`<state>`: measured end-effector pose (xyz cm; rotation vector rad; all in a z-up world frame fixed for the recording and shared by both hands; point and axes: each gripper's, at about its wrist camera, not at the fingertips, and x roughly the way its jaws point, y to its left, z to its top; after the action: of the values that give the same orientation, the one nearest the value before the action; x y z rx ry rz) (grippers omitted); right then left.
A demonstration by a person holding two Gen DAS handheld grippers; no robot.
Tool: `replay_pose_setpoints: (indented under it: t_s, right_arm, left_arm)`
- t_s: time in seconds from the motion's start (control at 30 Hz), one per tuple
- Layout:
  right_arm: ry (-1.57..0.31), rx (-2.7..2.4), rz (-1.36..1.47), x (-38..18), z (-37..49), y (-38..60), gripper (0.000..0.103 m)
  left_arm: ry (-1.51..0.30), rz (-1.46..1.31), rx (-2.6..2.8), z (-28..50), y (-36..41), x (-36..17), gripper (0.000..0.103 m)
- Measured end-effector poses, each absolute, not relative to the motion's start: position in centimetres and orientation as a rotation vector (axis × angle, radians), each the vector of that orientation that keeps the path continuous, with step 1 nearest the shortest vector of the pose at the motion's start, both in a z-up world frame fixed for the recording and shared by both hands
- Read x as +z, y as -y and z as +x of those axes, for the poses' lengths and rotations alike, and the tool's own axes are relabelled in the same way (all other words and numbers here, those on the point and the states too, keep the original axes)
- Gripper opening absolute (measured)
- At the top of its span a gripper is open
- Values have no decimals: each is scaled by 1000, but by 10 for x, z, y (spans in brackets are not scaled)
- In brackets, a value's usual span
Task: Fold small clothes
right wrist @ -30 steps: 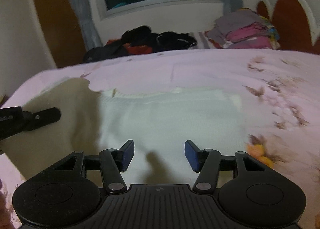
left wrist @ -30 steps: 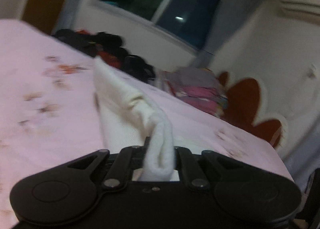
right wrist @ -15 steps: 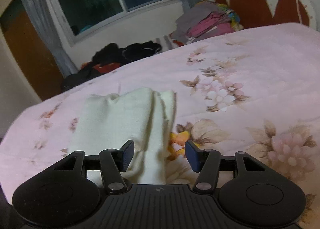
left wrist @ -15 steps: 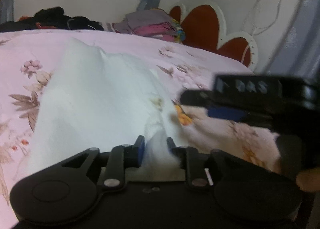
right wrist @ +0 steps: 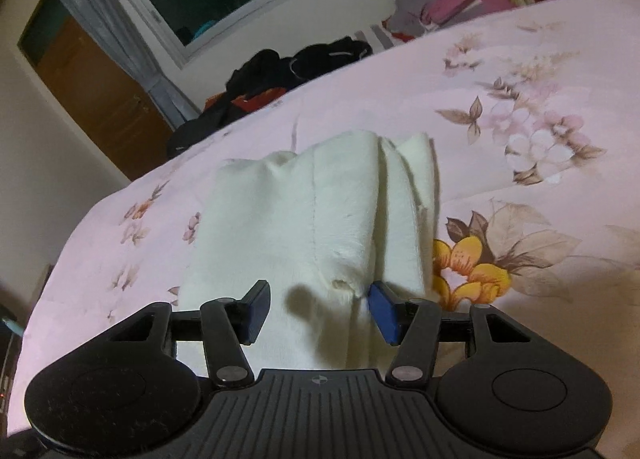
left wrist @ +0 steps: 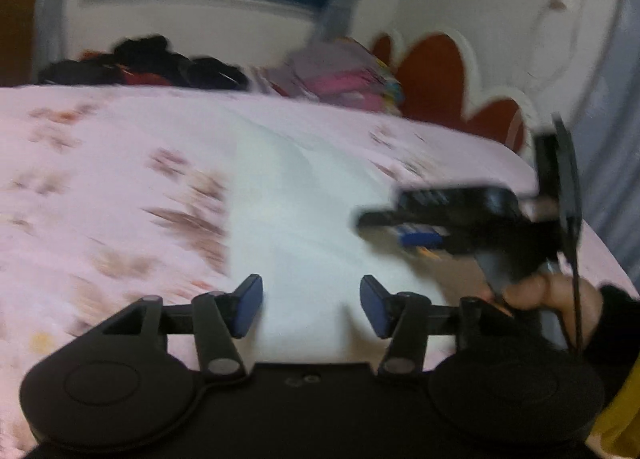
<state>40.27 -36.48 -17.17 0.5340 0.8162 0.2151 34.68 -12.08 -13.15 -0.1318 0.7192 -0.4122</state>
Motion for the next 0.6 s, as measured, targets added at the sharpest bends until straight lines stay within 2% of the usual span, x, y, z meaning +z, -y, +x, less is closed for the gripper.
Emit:
replay_pose_setpoints:
  t_s: [0.13,0.17,0.2,0.4,0.6]
  right_arm:
    - [-817,211,548,-176,410,363,55]
    - [-820,209,540,-176,412,362,35]
    - [-831,210,536,-177,415,360,21]
    - [-799,178,456,-168,414,355,14]
    - [-736,132,359,-150,397,364,13]
  left_arm:
    - [-714,-164,-334,370,100,-124,55]
    - [-714,-176,-325,372,97,-124,55]
    - [-709,-186,-313,378,96,-123,55]
    - [-712,-193,-313,401,101,-122,55]
    - [-746,-213,-369,417,122,-136,55]
